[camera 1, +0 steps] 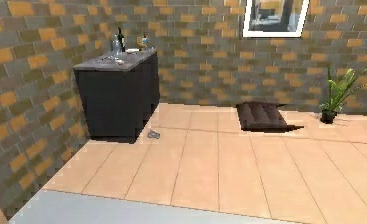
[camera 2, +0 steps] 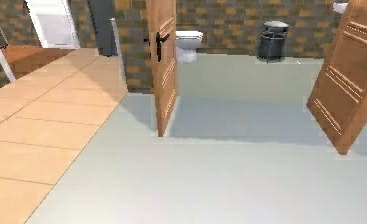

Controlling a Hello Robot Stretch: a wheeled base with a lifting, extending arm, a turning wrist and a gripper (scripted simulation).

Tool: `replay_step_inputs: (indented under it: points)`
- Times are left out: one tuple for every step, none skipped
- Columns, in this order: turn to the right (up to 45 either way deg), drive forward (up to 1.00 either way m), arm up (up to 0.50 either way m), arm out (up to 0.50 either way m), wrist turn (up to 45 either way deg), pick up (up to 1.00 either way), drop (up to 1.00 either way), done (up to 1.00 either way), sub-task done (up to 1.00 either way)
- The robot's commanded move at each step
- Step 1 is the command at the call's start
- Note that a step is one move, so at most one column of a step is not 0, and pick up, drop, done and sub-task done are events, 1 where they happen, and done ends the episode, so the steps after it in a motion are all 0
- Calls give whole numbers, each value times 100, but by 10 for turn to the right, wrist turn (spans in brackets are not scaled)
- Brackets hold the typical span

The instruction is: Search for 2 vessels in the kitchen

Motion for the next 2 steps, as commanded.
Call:
replay_step_inputs:
  points:
    - [0, 100, 0, 0, 0, 0, 0, 0, 0]
    - [0, 100, 0, 0, 0, 0, 0, 0, 0]
